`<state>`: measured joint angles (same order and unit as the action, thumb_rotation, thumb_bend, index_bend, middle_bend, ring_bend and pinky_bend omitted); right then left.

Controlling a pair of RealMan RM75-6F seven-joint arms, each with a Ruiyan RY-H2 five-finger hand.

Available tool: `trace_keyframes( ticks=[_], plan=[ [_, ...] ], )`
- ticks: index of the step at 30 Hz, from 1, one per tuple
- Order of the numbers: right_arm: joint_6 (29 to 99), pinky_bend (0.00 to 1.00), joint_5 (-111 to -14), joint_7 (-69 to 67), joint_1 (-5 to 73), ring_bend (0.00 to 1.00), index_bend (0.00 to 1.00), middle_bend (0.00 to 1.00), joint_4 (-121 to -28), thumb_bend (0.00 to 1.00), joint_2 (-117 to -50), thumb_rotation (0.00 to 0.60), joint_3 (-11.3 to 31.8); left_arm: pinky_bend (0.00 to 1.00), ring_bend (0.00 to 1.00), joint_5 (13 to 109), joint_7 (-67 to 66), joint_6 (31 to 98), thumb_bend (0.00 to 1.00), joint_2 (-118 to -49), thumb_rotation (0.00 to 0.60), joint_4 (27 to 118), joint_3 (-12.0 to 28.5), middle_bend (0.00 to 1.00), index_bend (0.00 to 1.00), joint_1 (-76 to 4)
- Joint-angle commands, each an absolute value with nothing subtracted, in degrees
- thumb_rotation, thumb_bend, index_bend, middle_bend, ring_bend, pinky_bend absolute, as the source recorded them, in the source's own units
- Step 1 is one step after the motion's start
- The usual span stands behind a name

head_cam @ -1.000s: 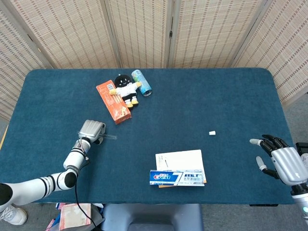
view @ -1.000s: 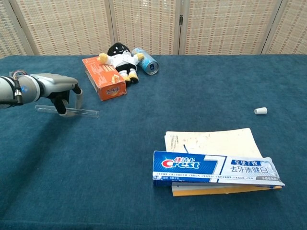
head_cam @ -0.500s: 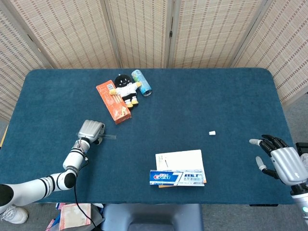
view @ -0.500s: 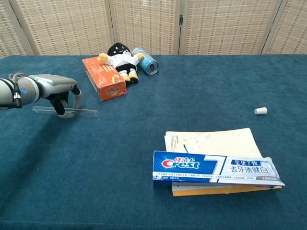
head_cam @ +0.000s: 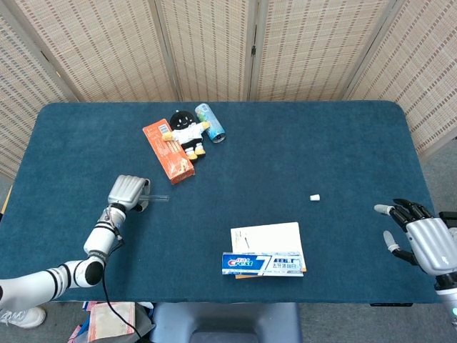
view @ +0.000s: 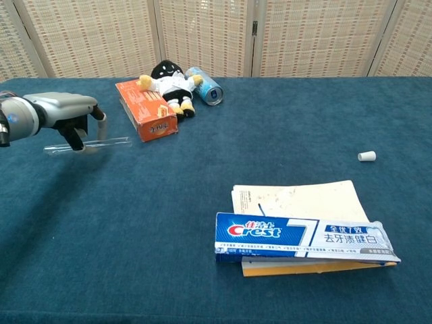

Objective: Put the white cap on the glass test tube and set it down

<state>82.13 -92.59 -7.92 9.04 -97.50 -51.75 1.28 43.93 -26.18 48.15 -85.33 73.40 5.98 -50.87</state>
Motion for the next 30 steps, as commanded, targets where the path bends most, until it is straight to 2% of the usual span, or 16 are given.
trace_keyframes(
  ticks=[1, 4, 8, 11, 14, 19, 23, 30],
  plan=[
    [80.72, 0.29, -91.84, -6.41, 9.71, 0.26, 0.25, 0.41, -98.55, 0.5, -51.17, 0.6, 1.6, 1.0, 1.0, 48.09, -24.4, 51.25, 0.34, -81.68, 0.6, 78.17, 5.78, 1.0, 0.57, -48.65],
    [77.03, 0.39, -89.6, -3.22, 11.38, 0.39, 0.25, 0.49, -100.53, 0.58, -50.07, 0.6, 2.2, 1.0, 1.0, 50.16, -24.35, 52.97, 0.34, -79.18, 0.6, 82.11, 5.37, 1.0, 0.57, -47.49],
    [68.6, 0.65, -83.67, -1.49, 15.41, 0.71, 0.25, 0.72, -103.15, 0.69, -48.65, 0.6, 3.79, 1.0, 1.0, 52.44, -24.79, 55.11, 0.34, -76.33, 0.6, 87.1, 4.98, 1.0, 0.57, -46.21],
    [63.65, 0.79, -80.76, -1.38, 18.32, 0.84, 0.25, 0.83, -103.35, 0.78, -48.85, 0.6, 4.91, 1.0, 1.0, 53.41, -25.06, 56.03, 0.34, -74.91, 0.6, 89.6, 4.79, 1.0, 0.57, -45.55],
    [58.23, 0.87, -77.36, -0.92, 21.57, 0.92, 0.25, 0.9, -102.69, 0.87, -49.67, 0.6, 6.01, 1.0, 1.0, 54.33, -25.14, 56.82, 0.34, -73.62, 0.6, 91.74, 4.64, 1.0, 0.57, -44.85],
    [48.9, 0.93, -70.7, 1.18, 27.2, 0.99, 0.25, 0.95, -100.31, 0.97, -51.83, 0.6, 7.31, 1.0, 1.0, 55.56, -25.33, 57.78, 0.34, -72.06, 0.6, 94.15, 4.51, 1.0, 0.57, -43.93],
    [42.41, 0.93, -64.69, 3.95, 31.55, 1.0, 0.25, 0.97, -97.65, 0.98, -54.2, 0.6, 7.64, 1.0, 1.0, 56.26, -25.3, 58.29, 0.34, -71.44, 0.6, 95.19, 4.58, 1.0, 0.57, -43.35],
    [36.77, 0.93, -56.31, 8.44, 36.89, 1.0, 0.25, 0.97, -92.03, 0.98, -59.23, 0.6, 6.79, 1.0, 1.0, 56.8, -25.28, 58.27, 0.34, -71.29, 0.6, 95.45, 4.6, 1.0, 0.57, -42.73]
  ],
)
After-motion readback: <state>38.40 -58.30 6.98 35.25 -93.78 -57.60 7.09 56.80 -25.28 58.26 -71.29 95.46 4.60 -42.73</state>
